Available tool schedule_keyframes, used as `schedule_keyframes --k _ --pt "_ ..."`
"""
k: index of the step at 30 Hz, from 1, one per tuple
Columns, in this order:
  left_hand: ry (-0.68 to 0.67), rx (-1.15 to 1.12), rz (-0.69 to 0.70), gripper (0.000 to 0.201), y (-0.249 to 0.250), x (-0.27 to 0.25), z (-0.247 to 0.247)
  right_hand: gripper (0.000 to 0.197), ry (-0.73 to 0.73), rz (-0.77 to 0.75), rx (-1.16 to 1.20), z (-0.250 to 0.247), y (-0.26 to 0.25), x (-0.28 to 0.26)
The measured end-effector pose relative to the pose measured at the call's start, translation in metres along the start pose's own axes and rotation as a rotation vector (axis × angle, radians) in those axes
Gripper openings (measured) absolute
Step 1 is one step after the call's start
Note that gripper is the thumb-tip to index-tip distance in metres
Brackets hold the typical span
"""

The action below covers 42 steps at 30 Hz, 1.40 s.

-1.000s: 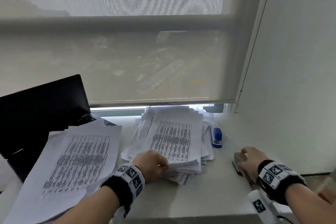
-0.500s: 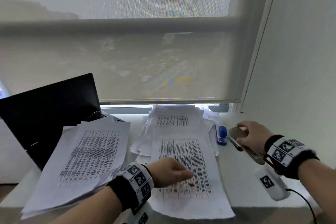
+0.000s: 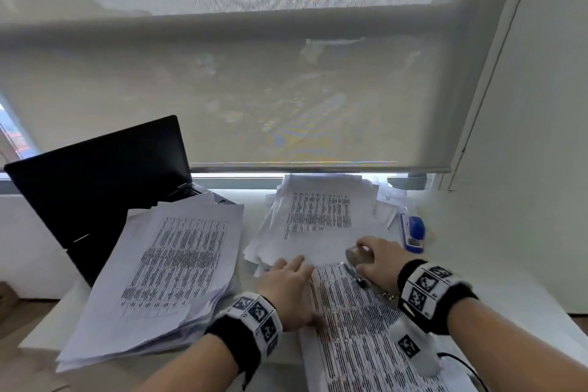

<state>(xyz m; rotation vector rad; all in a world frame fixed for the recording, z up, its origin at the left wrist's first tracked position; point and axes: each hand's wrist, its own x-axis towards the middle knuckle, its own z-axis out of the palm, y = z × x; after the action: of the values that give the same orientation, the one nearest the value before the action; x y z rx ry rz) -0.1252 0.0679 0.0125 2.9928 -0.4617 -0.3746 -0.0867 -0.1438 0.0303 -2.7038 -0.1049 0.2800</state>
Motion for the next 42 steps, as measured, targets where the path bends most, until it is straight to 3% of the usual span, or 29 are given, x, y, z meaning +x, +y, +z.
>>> schedule_keyframes --k 2,4,12,17,20,26,30,36,40,42 --pt "-0.08 0.029 -0.079 0.124 -0.005 0.01 0.003 0.046 -0.021 0.002 -0.01 0.014 -0.007 0.011" --pt "-0.141 0.087 -0.121 0.131 -0.007 0.018 0.01 0.04 -0.004 -0.004 -0.019 0.024 -0.014 0.019" --pt "-0.193 0.241 -0.088 0.132 -0.01 0.034 0.017 0.033 0.06 -0.013 -0.126 0.045 -0.039 0.053" --pt "-0.184 0.18 -0.079 0.135 -0.01 0.035 0.018 0.02 0.07 -0.062 -0.184 0.04 -0.038 0.051" --pt "-0.186 0.138 -0.08 0.136 -0.011 0.038 0.023 0.022 0.073 -0.06 -0.197 0.044 -0.04 0.05" --pt "-0.201 0.063 -0.074 0.133 -0.012 0.035 0.025 0.053 0.036 0.104 -0.069 0.053 -0.056 0.059" --pt "-0.205 0.071 -0.066 0.134 -0.012 0.037 0.026 0.03 0.073 0.162 -0.012 0.048 -0.058 0.068" --pt "-0.203 0.067 -0.068 0.119 -0.012 0.039 0.027 0.03 0.138 0.183 0.145 0.049 -0.067 0.086" --pt "-0.2 0.044 -0.066 0.131 -0.013 0.038 0.022 0.036 0.232 0.138 0.328 0.038 -0.06 0.08" --pt "-0.199 0.069 -0.067 0.135 -0.012 0.037 0.018 0.029 0.276 0.096 0.385 0.03 -0.048 0.068"
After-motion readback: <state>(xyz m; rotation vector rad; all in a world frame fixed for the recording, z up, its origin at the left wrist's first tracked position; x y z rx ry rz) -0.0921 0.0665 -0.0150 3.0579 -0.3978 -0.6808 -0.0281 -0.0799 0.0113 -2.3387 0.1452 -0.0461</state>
